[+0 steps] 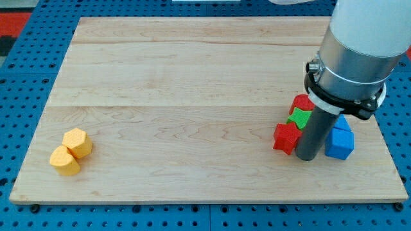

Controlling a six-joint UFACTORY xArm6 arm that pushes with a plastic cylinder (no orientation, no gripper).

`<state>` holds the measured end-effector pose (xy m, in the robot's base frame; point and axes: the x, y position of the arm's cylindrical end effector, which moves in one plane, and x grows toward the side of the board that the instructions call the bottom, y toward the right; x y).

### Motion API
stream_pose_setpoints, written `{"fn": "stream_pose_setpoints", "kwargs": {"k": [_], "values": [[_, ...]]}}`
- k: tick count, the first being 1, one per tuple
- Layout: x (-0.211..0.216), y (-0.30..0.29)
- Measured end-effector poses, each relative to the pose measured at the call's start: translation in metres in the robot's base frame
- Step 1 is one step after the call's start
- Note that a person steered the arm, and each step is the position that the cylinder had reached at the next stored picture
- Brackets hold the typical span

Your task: Push the red star closer to the yellow heart and yellow hexagon

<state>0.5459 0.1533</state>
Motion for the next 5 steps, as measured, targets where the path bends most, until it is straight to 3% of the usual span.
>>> {"fn": "stream_pose_setpoints", "kwargs": {"k": [5], "values": [[-0.042, -0.042]]}}
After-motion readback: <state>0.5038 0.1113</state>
